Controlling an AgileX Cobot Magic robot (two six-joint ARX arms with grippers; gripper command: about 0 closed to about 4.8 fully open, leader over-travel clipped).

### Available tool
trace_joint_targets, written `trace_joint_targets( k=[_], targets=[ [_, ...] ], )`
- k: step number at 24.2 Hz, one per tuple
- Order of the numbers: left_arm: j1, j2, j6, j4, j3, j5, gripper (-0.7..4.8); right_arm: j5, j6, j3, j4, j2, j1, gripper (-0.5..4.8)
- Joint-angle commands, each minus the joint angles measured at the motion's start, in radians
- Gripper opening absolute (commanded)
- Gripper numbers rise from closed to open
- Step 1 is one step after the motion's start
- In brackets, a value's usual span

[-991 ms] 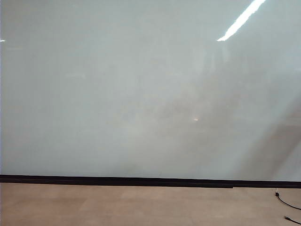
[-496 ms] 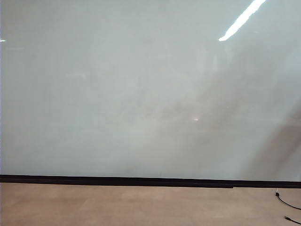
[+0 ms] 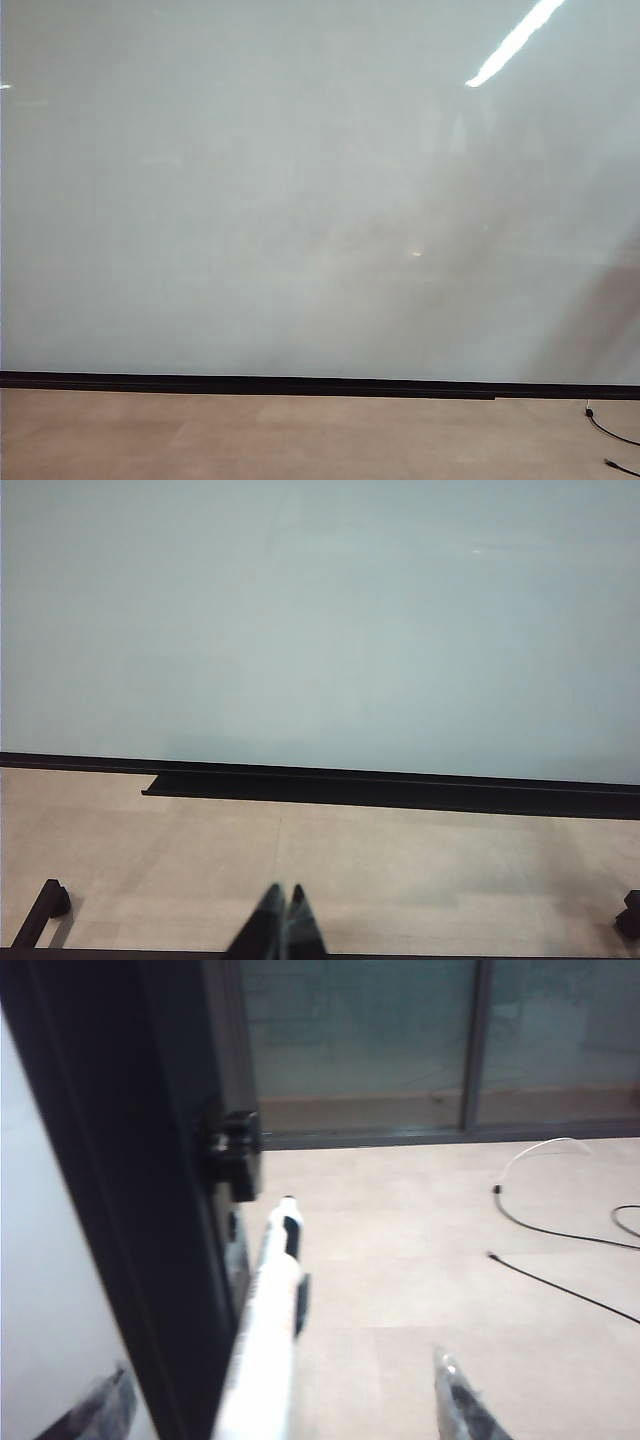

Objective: Pick up the pen on the shelf to the right of the whiteboard and write the letter Z.

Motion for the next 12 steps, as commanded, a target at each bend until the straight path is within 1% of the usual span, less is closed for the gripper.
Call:
trace_joint_targets(
  k=[1, 5, 10, 12],
  targets=[
    [0.0, 0.0, 0.005, 0.011, 0.002, 0.0, -0.04, -0.056, 0.034, 0.013, 0.017, -0.004, 0.002, 3.71],
    [0.0, 0.0, 0.005, 0.011, 0.002, 0.0, -0.04, -0.08, 0.055, 0.025, 0.005, -0.004, 0.002, 3.68],
    [0.0, 0.0, 0.005, 0.011, 0.002, 0.0, -0.04, -0.083, 0.058, 0.03, -0.015, -0.004, 0.002, 3.66],
    [0.0, 0.0, 0.005, 0.011, 0.002, 0.0, -0.04, -0.083, 0.059, 0.03, -0.015, -0.004, 0.002, 3.53]
  ],
)
